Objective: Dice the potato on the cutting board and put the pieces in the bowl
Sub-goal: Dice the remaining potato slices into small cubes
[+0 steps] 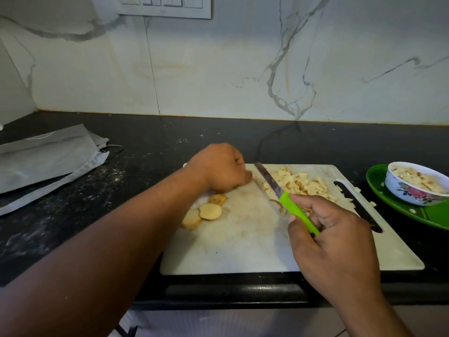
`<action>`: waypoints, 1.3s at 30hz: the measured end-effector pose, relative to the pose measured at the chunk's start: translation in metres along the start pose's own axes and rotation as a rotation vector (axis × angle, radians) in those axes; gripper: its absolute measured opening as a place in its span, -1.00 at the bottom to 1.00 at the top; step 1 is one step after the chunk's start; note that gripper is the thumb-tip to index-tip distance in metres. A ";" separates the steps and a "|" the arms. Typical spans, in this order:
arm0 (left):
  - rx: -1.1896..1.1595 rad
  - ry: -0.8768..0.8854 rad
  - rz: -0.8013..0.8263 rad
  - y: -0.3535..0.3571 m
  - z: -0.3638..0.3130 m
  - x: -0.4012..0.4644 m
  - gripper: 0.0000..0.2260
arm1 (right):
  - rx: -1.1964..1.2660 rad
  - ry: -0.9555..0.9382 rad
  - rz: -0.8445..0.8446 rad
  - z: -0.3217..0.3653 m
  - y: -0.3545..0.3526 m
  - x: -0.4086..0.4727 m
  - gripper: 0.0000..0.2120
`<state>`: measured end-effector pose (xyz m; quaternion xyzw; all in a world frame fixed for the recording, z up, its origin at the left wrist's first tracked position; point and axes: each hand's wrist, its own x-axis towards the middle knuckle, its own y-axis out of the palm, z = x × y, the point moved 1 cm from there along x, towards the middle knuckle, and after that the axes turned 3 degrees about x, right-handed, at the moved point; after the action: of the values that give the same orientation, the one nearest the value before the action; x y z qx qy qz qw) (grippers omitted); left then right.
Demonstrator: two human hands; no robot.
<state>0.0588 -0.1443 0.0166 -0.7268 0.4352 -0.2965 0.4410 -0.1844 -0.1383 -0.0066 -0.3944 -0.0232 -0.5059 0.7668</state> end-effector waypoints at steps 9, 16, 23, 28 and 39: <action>0.051 0.189 0.226 -0.017 0.032 0.001 -0.68 | -0.053 -0.016 0.003 0.000 0.002 -0.001 -0.70; -0.052 0.135 0.055 -0.002 0.018 0.000 -0.88 | -0.104 0.031 0.078 0.008 0.000 0.006 -0.71; -0.134 0.017 0.016 -0.006 0.012 -0.004 -0.97 | -0.280 -0.045 0.053 0.031 0.009 0.015 -0.66; -0.204 -0.041 0.034 -0.003 0.010 -0.001 -0.94 | -0.375 -0.053 0.058 0.044 0.022 0.015 -0.65; -0.181 -0.072 0.035 -0.002 0.006 0.001 -0.95 | -0.427 -0.022 0.175 0.052 0.016 -0.016 -0.57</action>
<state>0.0647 -0.1427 0.0155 -0.7661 0.4567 -0.2221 0.3939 -0.1604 -0.0908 0.0131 -0.5537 0.1106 -0.4265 0.7066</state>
